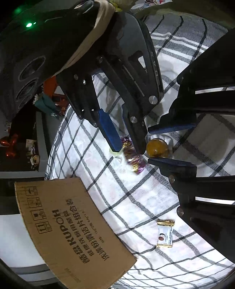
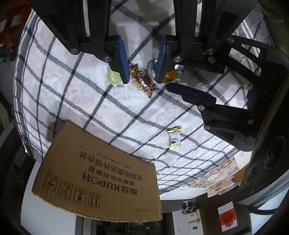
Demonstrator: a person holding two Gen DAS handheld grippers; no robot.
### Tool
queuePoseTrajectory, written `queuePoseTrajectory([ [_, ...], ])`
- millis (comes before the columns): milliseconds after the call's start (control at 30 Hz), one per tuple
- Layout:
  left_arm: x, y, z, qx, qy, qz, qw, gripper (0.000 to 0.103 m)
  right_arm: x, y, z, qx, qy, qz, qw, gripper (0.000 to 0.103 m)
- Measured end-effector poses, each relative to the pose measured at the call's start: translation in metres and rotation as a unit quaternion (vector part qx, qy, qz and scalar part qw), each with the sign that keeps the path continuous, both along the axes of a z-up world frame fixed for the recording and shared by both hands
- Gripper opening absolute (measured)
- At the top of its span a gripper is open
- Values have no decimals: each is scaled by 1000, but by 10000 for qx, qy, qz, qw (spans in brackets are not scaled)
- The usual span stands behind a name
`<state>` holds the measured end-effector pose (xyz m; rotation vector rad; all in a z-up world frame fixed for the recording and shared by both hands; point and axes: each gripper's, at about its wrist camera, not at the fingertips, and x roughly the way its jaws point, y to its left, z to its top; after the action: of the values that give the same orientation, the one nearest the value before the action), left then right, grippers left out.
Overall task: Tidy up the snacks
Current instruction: 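Grasp the amber round candy with the left tool while the right tool grasps the purple-wrapped candy, then carry the amber candy and purple candy into the box while opening both tools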
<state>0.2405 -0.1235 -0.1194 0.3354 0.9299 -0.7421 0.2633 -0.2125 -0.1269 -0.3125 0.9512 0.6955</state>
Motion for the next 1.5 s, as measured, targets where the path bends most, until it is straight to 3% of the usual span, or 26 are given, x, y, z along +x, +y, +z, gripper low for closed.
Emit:
queuePoseTrajectory([
  [200,2,1,-3,-34,39,101,9999,27,11,0,-9,66,167,-130,9998,29],
  [333,3,2,-4,-81,20,187,9998,23,9,1,-9,164,167,-163,9996,18],
  [767,-8,14,8,-9,-85,735,9973,23,-4,-7,6,187,-144,-904,9956,17],
  [1033,-14,31,38,-264,-340,1243,9913,23,-20,-7,33,614,-305,-1375,9881,17],
  [1500,-19,69,115,-779,-1066,1905,9728,23,-28,-9,89,1326,-731,-1973,9686,17],
])
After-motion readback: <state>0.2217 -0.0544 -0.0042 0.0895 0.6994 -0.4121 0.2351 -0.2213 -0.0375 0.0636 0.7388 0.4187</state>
